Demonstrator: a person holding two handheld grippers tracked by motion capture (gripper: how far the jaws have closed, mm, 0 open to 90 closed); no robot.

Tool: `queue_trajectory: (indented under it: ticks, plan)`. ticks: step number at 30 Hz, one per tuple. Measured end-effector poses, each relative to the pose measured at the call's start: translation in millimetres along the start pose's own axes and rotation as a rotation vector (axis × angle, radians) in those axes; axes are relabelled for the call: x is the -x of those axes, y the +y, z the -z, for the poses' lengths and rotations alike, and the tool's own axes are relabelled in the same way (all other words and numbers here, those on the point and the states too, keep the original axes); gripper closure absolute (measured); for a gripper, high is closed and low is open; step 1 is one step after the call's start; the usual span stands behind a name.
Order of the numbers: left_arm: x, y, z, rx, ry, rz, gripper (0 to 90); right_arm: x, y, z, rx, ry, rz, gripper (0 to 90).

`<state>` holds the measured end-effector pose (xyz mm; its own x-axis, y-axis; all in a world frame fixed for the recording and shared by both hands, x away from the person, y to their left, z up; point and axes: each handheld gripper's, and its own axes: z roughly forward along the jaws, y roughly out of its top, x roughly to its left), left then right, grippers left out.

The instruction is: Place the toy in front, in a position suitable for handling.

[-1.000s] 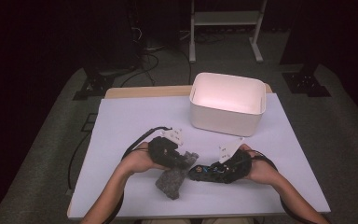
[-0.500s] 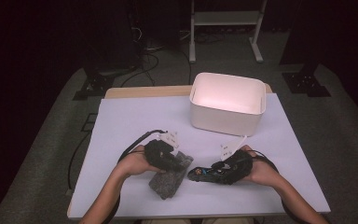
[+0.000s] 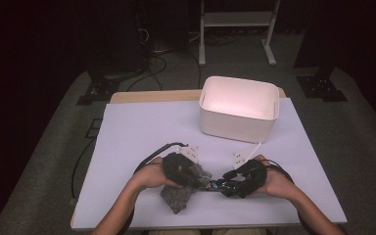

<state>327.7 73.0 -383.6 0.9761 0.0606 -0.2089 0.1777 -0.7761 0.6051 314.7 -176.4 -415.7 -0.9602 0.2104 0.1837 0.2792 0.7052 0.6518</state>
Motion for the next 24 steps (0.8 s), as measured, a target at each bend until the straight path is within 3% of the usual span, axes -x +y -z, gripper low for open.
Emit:
queue_trajectory:
  ticks: [10, 13, 16, 24]
  plan:
    - [8.5, -2.0, -4.6, -0.01, -0.01, -0.022, 79.1, -3.9, -0.7, -4.9, 0.011, 0.005, 0.003, 34.7]
    - [9.7, -3.3, -5.1, -0.009, -0.017, -0.024, 79.0, -6.8, -3.5, -9.1, 0.01, -0.027, 0.019, 33.5]
    - [11.6, -5.6, -7.4, -0.01, -0.034, -0.027, 79.1, -9.1, -7.5, -11.7, 0.008, -0.024, 0.001, 29.4]
    - [13.5, -8.8, -11.6, -0.018, -0.033, -0.026, 79.0, -15.1, -13.4, -21.3, -0.019, -0.033, 0.016, 23.0]
